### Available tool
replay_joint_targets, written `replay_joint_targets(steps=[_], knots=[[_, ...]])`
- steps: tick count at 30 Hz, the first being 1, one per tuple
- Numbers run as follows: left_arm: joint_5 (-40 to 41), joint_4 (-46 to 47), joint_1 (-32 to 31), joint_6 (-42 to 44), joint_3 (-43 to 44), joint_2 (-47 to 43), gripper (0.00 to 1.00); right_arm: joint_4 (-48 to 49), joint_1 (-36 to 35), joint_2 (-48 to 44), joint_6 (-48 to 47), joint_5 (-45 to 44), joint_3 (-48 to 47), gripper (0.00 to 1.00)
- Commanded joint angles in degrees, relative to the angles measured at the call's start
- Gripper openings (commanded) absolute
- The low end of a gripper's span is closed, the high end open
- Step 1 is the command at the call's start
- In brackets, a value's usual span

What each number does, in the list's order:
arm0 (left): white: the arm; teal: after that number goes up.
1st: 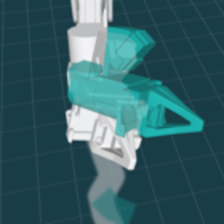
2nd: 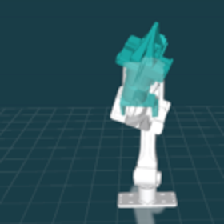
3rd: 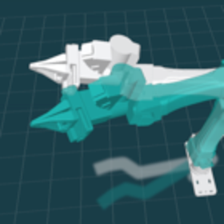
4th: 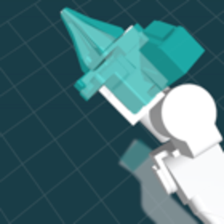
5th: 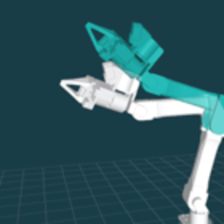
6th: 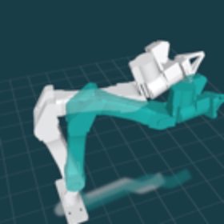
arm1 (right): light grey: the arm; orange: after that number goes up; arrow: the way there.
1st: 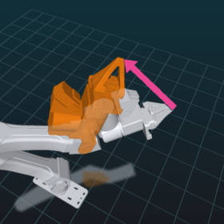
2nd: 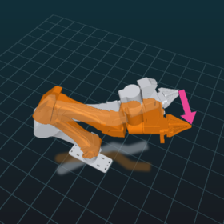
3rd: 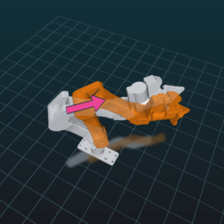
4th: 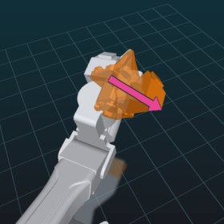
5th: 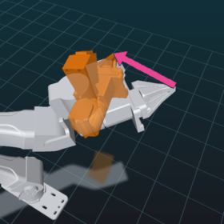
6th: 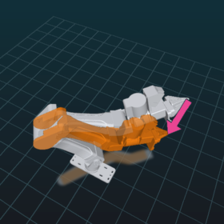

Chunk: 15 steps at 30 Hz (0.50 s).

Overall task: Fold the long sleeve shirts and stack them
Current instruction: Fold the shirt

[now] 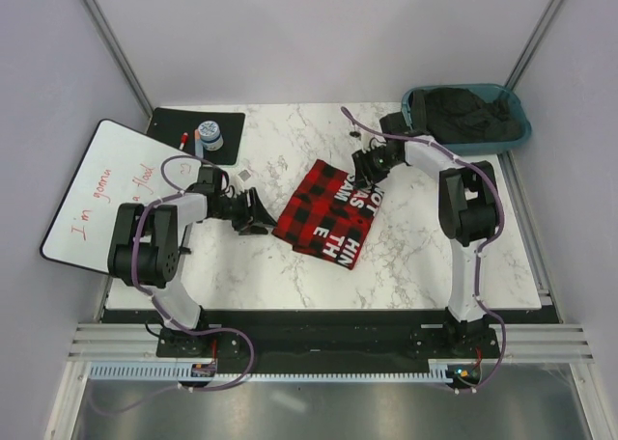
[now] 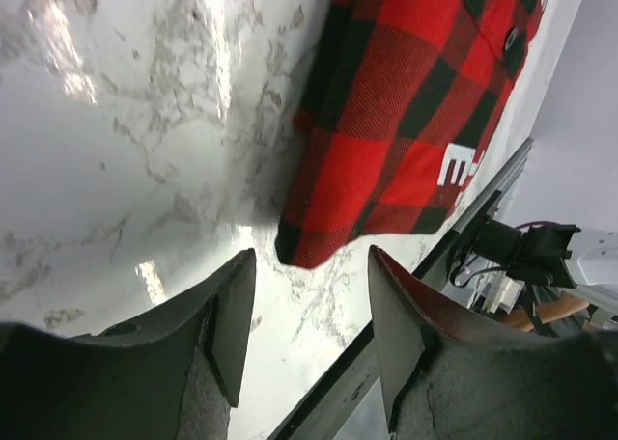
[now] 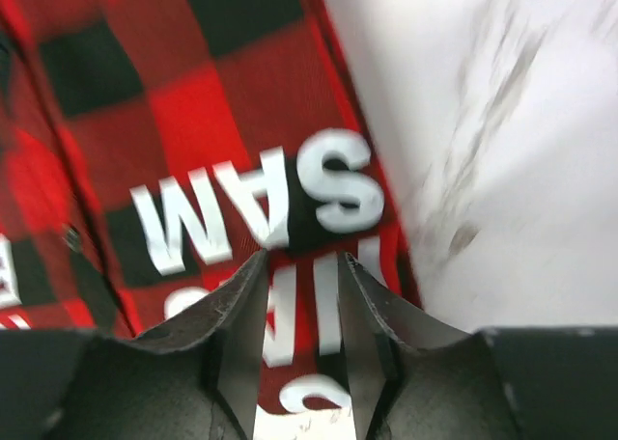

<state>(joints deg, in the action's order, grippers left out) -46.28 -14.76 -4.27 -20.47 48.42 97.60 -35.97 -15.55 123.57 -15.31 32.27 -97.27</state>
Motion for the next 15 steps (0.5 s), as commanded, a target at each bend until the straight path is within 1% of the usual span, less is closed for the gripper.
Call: replay_joint_targets(steps=[1, 2, 3, 4, 5, 6, 7, 8, 9, 11, 12, 15], knots=[[0.1, 1.0, -0.1, 1.5, 5.4, 1.4, 0.56, -1.4, -0.2, -2.2, -1.5, 1.8, 8.6, 0.40], [0.1, 1.2, 0.1, 1.5, 6.2, 1.6, 0.56, -1.3, -0.1, -3.5, -1.5, 2.3, 10.9, 0.36], [0.1, 0.3, 0.3, 1.3, 7.1, 1.7, 0.55, -1.3, -0.2, -5.0, -1.3, 3.5, 16.6, 0.35], [0.7, -1.6, 0.8, 1.8, 9.3, 0.9, 0.54, -0.2, -0.2, -8.6, 0.6, 4.8, 19.8, 0.35], [1.3, -3.8, 1.0, 2.5, 9.7, -0.4, 0.54, 1.0, -0.5, -10.6, 1.9, 7.8, 23.0, 0.35], [0.6, -6.7, 1.1, 3.2, 9.1, -2.0, 0.54, 2.4, -1.0, -12.5, 4.0, 9.3, 28.9, 0.35], [0.8, -8.1, 1.1, 3.8, 7.2, -6.5, 0.55, 5.6, -1.9, -16.0, 6.2, 11.0, 31.5, 0.35], [1.0, -8.8, 1.0, 3.7, 5.8, -8.6, 0.57, 6.6, -2.7, -17.4, 9.7, 15.1, 33.5, 0.37], [1.4, -9.5, 1.0, 3.8, 4.4, -10.5, 0.58, 7.4, -3.6, -18.7, 11.3, 15.9, 36.4, 0.38], [2.1, -10.8, 0.8, 2.6, 0.4, -13.9, 0.60, 10.7, -6.3, -22.4, 14.3, 18.4, 38.9, 0.40], [1.2, -10.9, 0.4, 1.9, -0.7, -13.8, 0.60, 11.9, -6.9, -23.5, 15.1, 20.0, 40.8, 0.41], [1.5, -11.1, -3.4, 2.3, -1.6, -9.2, 0.58, 13.8, -7.8, -26.1, 16.6, 22.4, 41.5, 0.45]])
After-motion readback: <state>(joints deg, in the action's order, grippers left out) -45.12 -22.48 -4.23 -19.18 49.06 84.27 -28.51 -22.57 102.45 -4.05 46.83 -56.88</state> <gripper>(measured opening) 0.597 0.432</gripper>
